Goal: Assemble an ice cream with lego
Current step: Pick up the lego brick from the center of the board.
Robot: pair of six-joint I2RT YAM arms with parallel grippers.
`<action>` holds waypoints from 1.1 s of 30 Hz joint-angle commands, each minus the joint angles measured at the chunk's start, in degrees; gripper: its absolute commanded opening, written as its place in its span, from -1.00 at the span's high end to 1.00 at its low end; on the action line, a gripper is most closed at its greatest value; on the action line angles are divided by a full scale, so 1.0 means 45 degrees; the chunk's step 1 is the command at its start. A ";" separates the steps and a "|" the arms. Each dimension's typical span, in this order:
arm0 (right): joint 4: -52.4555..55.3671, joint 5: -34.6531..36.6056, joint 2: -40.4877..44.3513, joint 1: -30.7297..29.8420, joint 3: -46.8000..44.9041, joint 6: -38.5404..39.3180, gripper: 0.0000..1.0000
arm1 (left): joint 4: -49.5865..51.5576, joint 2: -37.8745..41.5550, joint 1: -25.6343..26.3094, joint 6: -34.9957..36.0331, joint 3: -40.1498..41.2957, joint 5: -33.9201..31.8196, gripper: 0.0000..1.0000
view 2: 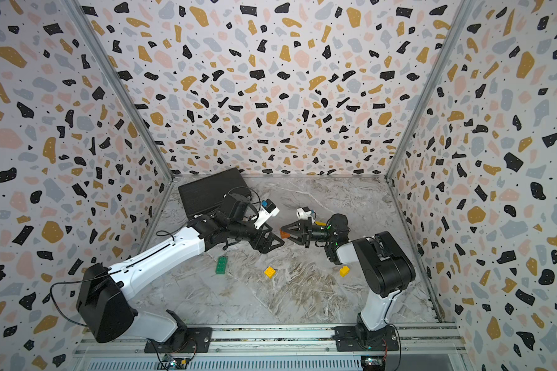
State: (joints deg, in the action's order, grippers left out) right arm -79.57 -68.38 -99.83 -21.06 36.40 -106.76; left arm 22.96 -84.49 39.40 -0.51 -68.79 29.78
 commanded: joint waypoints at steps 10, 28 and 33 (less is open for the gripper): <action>0.2995 -0.0157 0.2459 -0.0199 -0.1048 0.2517 1.00 | 0.1181 -0.1465 0.0680 0.0753 -0.2009 0.0208 -0.39; 0.5090 0.0417 0.3581 -0.0158 -0.1060 0.3631 0.20 | 0.1865 -0.1273 0.1015 0.0856 -0.1796 -0.0797 1.00; 1.2988 0.2236 0.5636 0.0144 -0.0172 0.8720 -0.33 | 0.0903 -0.0341 0.1029 -0.0174 -0.0623 -0.2064 1.00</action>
State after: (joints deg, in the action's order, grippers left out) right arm -43.64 -64.10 -79.77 -21.12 31.73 -84.27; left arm 30.02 -89.34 44.05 2.42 -74.30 24.53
